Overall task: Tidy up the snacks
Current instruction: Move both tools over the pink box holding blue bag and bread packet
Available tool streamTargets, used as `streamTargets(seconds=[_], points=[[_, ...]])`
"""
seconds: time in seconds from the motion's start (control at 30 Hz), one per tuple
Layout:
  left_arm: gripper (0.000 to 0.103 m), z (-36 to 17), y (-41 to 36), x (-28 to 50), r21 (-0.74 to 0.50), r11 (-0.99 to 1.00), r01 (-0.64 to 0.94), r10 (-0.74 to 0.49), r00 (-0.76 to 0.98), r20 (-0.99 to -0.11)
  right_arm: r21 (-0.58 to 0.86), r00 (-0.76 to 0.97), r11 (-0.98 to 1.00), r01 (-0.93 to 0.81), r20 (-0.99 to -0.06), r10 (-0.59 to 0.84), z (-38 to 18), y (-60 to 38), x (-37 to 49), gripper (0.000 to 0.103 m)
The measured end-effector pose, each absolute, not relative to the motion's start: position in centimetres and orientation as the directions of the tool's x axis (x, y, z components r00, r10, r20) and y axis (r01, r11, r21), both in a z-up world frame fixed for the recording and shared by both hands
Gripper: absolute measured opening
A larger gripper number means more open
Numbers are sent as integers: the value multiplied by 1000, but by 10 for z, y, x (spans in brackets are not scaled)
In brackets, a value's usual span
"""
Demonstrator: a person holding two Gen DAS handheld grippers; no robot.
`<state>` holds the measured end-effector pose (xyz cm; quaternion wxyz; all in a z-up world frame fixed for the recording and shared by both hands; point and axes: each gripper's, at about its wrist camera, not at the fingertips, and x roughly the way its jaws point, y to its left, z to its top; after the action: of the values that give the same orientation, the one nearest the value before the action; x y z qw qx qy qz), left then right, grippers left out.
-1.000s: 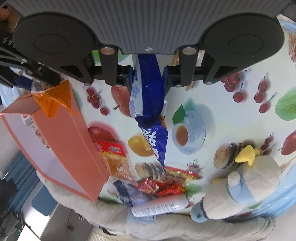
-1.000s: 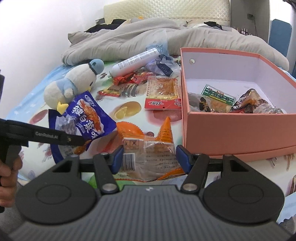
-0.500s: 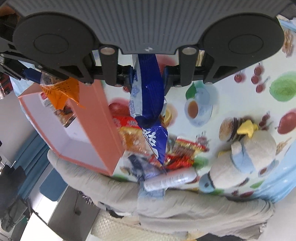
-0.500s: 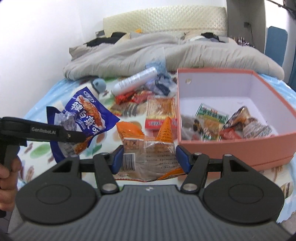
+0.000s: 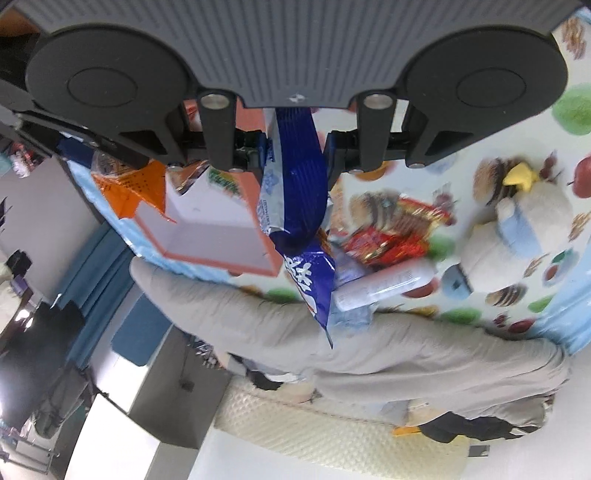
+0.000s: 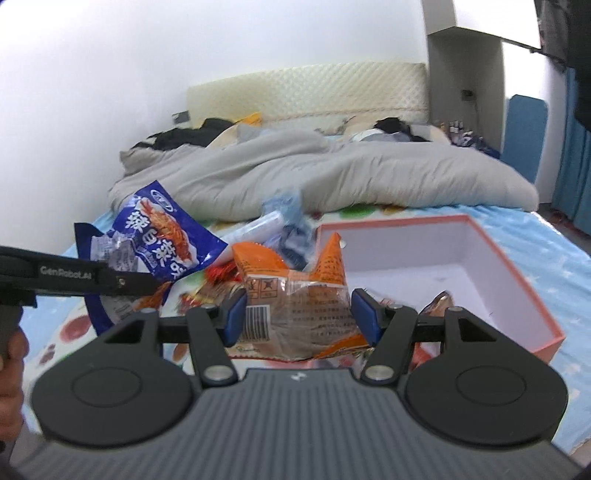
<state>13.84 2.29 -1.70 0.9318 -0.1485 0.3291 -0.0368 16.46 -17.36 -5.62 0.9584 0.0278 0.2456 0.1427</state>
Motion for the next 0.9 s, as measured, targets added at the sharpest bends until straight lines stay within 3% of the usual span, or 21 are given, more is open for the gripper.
streamTargets(seconds=[0.47, 0.9], points=[[32, 31, -51, 199, -313, 942, 118, -283, 782, -556, 97, 883, 981, -169, -426, 194, -20, -226, 200, 63], [32, -42, -123, 288, -297, 939, 173, -333, 668, -666, 129, 815, 989, -76, -563, 137, -88, -280, 268, 63]])
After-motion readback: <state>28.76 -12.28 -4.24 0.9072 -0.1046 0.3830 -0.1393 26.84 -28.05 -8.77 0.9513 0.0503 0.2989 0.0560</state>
